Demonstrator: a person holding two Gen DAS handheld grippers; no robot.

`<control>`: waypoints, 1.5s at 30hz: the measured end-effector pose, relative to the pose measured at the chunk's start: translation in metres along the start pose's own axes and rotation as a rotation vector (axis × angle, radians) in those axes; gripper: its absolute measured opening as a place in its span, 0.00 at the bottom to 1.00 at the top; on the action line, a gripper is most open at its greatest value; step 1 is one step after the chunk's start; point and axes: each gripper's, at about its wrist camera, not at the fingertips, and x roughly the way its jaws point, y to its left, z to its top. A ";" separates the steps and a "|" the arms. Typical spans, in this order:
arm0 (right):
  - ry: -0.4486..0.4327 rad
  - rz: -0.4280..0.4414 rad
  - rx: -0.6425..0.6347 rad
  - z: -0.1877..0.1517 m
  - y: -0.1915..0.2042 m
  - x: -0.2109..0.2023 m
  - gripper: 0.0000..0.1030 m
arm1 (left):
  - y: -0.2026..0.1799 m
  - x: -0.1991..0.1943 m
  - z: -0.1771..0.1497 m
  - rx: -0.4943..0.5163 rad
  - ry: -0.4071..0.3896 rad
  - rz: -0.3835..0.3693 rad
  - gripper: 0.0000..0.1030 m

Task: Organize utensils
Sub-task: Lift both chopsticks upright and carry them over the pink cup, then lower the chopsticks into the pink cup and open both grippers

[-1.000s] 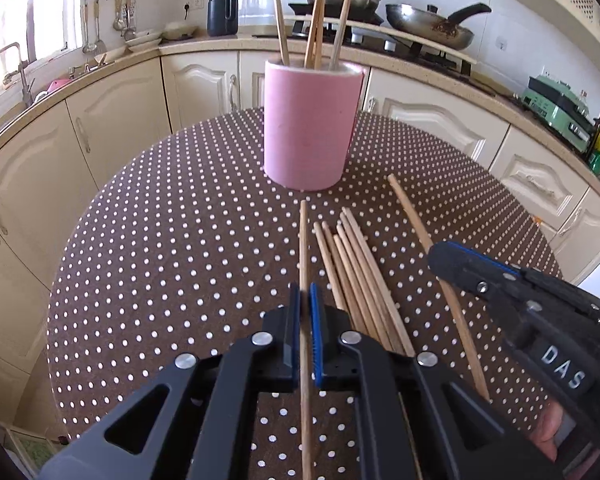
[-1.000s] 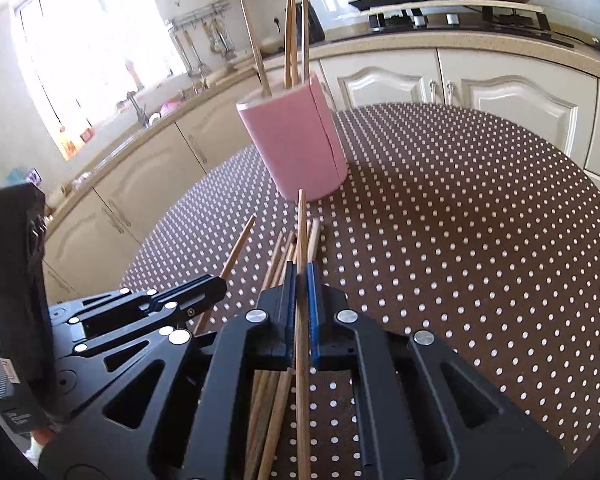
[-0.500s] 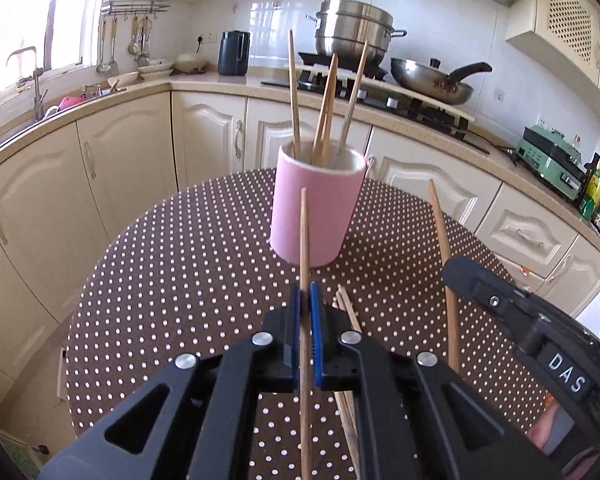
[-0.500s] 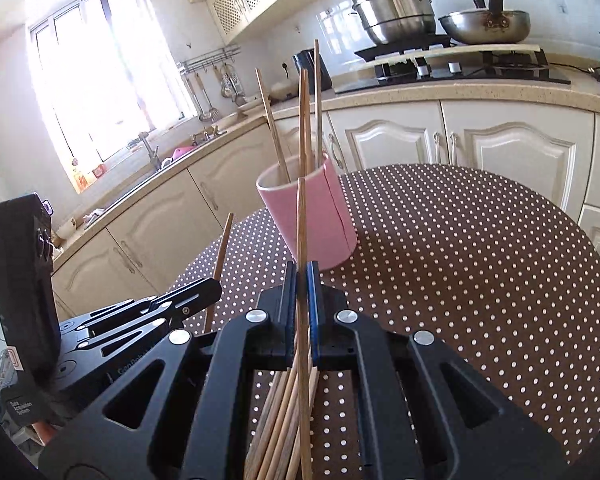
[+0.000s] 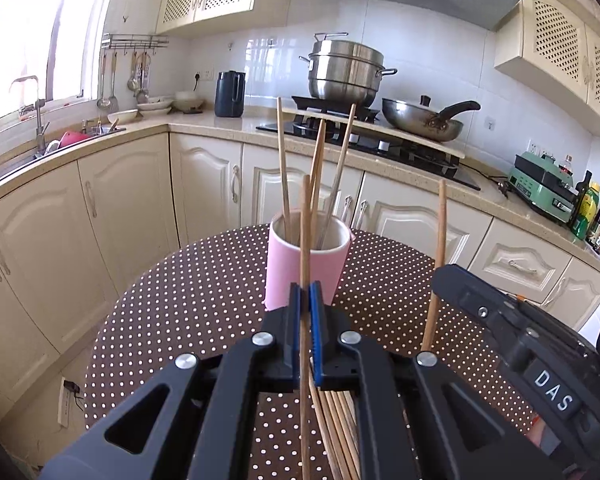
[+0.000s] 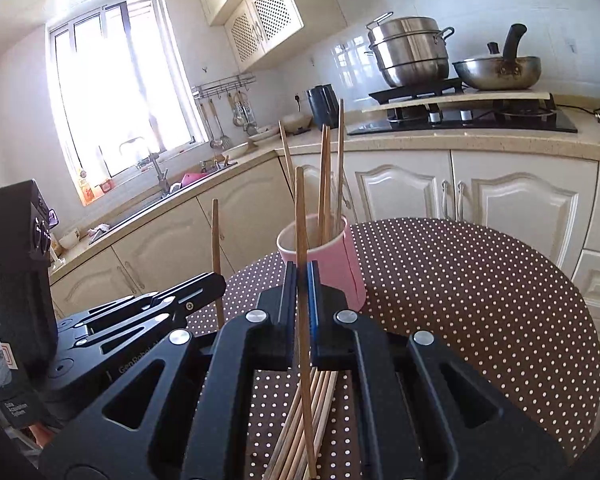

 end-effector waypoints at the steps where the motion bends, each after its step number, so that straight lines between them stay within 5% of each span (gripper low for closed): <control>1: -0.005 0.002 -0.004 0.002 0.000 -0.001 0.05 | -0.001 -0.002 0.002 0.005 -0.008 0.000 0.05; 11: -0.079 0.004 -0.026 0.028 0.010 -0.009 0.05 | -0.004 -0.012 0.024 0.023 -0.064 0.013 0.05; 26: -0.246 -0.005 -0.077 0.107 0.020 -0.022 0.05 | -0.002 -0.033 0.099 0.003 -0.256 0.050 0.05; 36: -0.294 -0.031 -0.104 0.147 0.022 -0.008 0.05 | -0.015 -0.011 0.154 0.010 -0.323 0.056 0.05; 45: -0.292 -0.039 -0.133 0.157 0.023 0.022 0.05 | -0.013 0.027 0.170 -0.001 -0.294 0.075 0.05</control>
